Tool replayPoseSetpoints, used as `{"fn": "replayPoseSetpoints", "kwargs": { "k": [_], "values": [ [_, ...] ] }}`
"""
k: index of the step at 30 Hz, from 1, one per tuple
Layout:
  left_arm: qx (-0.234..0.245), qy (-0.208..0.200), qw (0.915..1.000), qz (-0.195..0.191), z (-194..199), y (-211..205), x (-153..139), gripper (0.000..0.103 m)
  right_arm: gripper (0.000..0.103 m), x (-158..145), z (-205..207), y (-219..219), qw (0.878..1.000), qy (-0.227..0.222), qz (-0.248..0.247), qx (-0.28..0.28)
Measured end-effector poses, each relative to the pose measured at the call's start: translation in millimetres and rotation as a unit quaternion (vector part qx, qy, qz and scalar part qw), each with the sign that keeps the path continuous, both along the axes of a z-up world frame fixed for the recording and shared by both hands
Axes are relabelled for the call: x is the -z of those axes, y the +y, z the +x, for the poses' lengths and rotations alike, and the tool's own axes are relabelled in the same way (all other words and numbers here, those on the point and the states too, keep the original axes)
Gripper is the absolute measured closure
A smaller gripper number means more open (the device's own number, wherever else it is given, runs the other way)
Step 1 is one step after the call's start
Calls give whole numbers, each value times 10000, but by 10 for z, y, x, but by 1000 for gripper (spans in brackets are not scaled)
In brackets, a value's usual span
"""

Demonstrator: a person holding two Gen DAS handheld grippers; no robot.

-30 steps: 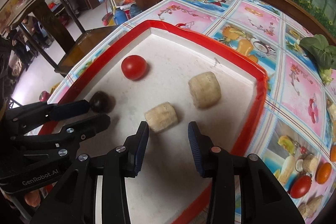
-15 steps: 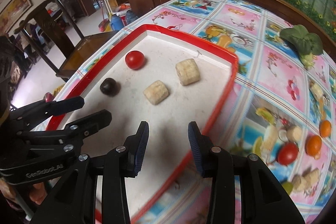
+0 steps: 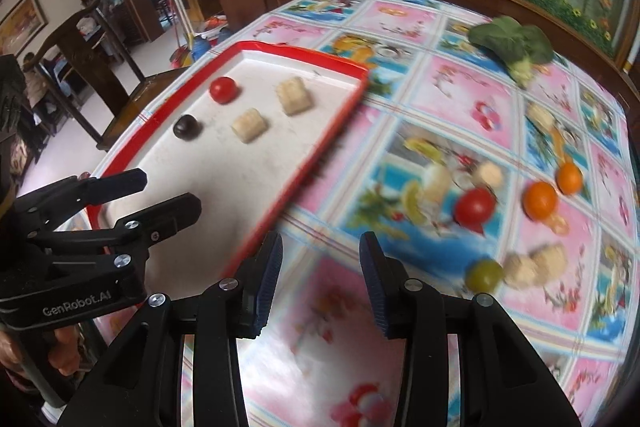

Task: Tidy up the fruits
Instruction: 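Move both grippers back toward the remaining fruits, right gripper nearing a beige cube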

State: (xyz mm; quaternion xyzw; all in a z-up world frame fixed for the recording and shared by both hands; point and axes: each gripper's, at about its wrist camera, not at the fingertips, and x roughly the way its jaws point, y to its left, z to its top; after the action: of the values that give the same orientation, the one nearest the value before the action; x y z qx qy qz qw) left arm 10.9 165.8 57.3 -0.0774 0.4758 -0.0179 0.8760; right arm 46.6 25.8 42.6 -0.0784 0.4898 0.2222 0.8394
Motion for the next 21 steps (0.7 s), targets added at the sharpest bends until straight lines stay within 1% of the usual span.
{"fn": "replayPoseSetpoints", "kwargs": {
  "k": [4,6,10,13,21],
  "values": [
    [228,0,9997,-68,-95,-277,-44,26,64,-20,-129,-231,9999,-45,-32,155],
    [369,-34,9993,27,-136,-435,-67,26,63,-29,-195,-377,9997,-72,-39,248],
    [649,6,9979,82,-165,-703,-76,23,62,-20,-281,-643,9989,-17,-1,469],
    [787,40,9968,115,-184,-871,-61,22,61,-10,-322,-845,9980,35,81,632],
    [1051,265,9940,154,-159,-1241,39,22,60,67,-440,-1390,9945,126,118,1037]
  ]
}}
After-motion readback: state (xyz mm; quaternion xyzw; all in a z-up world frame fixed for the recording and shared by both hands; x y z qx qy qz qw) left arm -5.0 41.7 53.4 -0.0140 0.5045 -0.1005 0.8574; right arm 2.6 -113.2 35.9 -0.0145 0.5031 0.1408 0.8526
